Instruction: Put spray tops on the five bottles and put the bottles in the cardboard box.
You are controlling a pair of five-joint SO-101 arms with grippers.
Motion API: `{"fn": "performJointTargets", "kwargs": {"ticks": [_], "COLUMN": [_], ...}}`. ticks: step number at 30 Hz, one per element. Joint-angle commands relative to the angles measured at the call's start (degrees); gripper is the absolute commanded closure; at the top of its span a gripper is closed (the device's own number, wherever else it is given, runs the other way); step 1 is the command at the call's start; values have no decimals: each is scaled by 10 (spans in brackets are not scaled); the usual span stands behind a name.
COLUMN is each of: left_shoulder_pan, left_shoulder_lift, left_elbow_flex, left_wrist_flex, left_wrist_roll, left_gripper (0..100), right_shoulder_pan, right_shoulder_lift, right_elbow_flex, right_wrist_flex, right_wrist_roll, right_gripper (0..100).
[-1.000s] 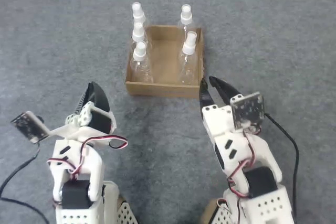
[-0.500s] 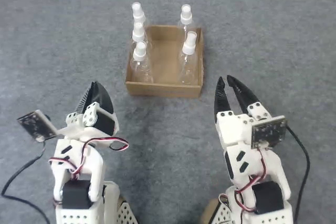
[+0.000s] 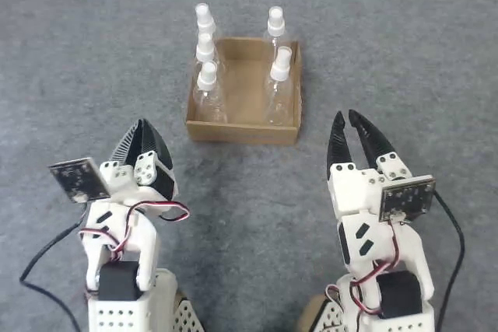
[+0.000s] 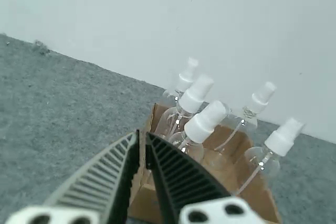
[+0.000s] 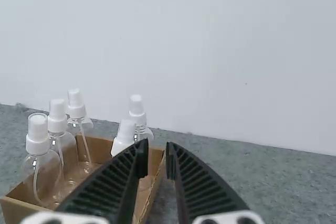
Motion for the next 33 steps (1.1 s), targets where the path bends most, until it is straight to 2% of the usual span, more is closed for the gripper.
{"fn": "performJointTargets", "kwargs": {"ticks": [1, 5, 12, 26, 33], "left_shoulder_pan": [3, 4, 4, 18, 18], "left_shoulder_lift": [-14, -14, -14, -13, -13], "left_elbow_flex": [-7, 0, 12, 14, 72], "left_wrist_flex": [-20, -22, -22, -18, -22], "left_wrist_roll": [-19, -26, -95, -98, -98], "left_gripper": [989, 989, 989, 989, 988], "right_shoulder_pan": [6, 6, 43, 62, 120], "right_shoulder_lift": [-9, -9, -9, -9, -9], "right_elbow_flex": [-5, -5, -13, -46, -60], "right_wrist_flex": [2, 2, 3, 11, 70], "right_wrist_roll": [2, 2, 1, 6, 6], "right_gripper": [977, 978, 980, 980, 977]}}
